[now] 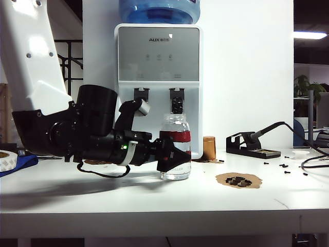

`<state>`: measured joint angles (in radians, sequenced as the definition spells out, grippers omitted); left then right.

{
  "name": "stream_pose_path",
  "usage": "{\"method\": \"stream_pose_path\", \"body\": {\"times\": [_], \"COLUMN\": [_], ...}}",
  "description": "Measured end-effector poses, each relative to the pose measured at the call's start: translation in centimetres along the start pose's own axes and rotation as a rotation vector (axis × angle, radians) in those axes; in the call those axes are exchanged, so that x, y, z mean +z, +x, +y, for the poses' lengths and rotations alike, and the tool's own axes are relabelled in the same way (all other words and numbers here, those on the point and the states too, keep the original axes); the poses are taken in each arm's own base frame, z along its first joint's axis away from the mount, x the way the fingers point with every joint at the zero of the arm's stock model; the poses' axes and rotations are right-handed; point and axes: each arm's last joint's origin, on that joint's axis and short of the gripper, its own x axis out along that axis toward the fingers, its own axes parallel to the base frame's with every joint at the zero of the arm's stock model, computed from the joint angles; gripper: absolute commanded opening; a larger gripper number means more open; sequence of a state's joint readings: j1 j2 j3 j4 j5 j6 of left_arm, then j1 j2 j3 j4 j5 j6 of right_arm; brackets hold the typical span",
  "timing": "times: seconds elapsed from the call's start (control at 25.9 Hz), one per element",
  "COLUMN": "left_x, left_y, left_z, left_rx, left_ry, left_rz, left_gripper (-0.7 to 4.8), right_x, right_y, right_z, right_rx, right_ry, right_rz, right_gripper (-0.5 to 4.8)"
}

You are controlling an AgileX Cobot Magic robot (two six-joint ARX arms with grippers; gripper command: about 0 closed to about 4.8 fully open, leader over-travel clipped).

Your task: Pick up the water bottle with two loops of red belts, then reach the front water dispenser and gently press the gray-black baffle horizontally to get a little water.

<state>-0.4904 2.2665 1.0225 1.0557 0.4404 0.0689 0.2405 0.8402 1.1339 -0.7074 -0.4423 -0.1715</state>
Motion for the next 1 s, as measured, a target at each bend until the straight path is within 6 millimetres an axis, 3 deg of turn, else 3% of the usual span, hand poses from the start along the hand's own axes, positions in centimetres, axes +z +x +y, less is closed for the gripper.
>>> {"method": "stream_pose_path", "body": {"times": [0.35, 0.77, 1.0], "left_x": [1.0, 6.2, 6.2], "left_y": [0.9, 2.9, 2.5], "left_z": [1.6, 6.9, 7.9], "left_rx": [0.278, 0.535, 0.570], "left_ry": [-0.005, -0.054, -0.078], "left_rz": [0.033, 0.044, 0.063], "left_gripper": [-0.04, -0.04, -0.04], "right_x": [0.0, 0.0, 0.0], "right_y": [0.0, 0.0, 0.0], "right_z": [0.0, 0.0, 0.0], "right_rx": [0.000, 0.000, 0.000], "right_ry": [0.000, 0.000, 0.001], "right_rz": [0.000, 0.001, 0.002], "right_gripper": [4.12, 4.12, 4.12]}}
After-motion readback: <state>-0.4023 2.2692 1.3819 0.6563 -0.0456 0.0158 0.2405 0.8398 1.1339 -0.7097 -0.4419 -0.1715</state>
